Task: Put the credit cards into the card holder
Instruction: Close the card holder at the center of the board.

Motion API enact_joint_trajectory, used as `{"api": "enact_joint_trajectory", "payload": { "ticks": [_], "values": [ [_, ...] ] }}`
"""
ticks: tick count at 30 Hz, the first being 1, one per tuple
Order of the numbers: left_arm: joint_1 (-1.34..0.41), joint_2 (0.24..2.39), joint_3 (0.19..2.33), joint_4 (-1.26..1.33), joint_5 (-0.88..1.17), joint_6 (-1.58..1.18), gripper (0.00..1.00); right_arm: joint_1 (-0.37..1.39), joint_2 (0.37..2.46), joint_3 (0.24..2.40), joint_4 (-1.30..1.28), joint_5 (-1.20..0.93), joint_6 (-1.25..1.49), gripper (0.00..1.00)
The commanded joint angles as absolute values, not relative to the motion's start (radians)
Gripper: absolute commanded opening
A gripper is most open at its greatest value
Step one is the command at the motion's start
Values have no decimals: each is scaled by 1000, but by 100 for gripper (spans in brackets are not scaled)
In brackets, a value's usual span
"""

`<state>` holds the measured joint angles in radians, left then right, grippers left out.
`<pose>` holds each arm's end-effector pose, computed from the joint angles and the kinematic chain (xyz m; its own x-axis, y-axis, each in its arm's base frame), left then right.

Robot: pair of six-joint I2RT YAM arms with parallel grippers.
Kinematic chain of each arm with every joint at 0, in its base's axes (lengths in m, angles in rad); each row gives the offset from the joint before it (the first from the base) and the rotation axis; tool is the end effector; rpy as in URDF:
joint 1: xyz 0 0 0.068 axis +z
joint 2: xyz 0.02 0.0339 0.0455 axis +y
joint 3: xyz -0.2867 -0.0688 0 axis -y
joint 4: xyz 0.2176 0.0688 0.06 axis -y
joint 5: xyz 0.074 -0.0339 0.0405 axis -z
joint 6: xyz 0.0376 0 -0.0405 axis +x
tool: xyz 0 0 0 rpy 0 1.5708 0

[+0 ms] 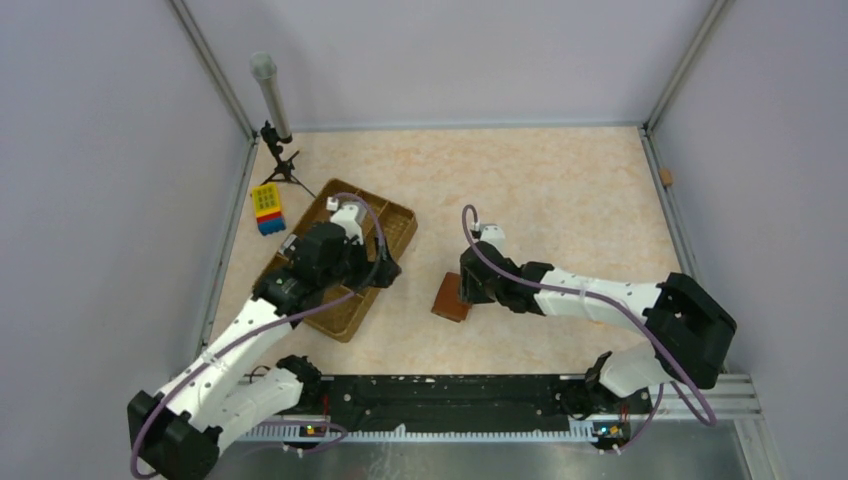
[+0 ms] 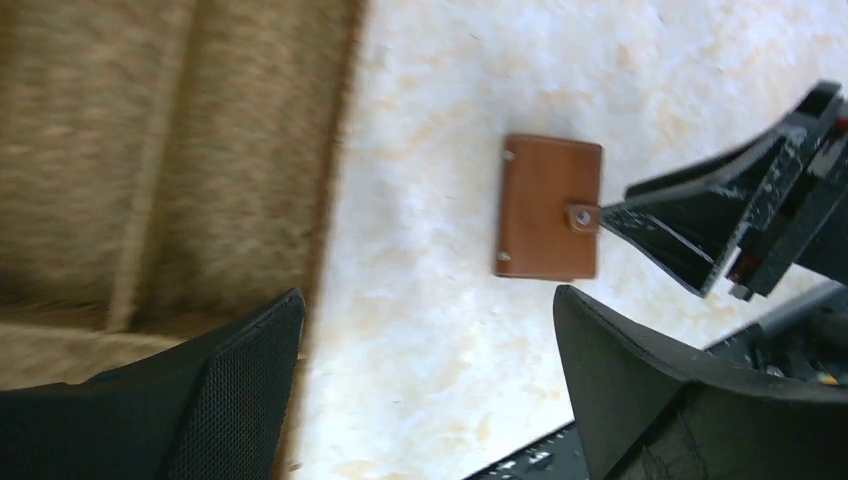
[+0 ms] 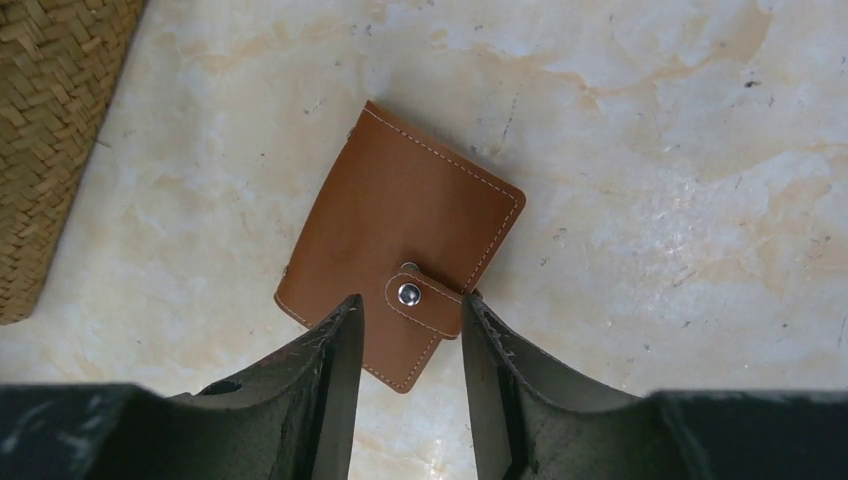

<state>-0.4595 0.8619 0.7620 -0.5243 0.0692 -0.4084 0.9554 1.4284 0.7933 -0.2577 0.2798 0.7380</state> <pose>0.1300 -0.0672 0.3040 -0.6764 -0.1073 -0.7286 0.2442 0.9007 -0.3593 0.1581 0.2056 0.2307 -0.7934 -0.0020 -0.6087 -0.2041 0.9430 0.2629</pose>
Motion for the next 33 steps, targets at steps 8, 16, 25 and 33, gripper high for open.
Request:
{"api": "enact_joint_trajectory", "payload": {
  "ticks": [8,16,25,33],
  "values": [
    [-703,1165,650,-79,124,-685,88,962,1438,740,-215,284,978,38],
    [-721,1389,587,163,194,-693,86,922,1496,701,-91,227,988,38],
    [-765,1531,560,352,270,-703,65,818,1515,620,118,163,892,38],
    [-905,1454,509,413,191,-750,62,777,1480,664,41,258,759,55]
  ]
}}
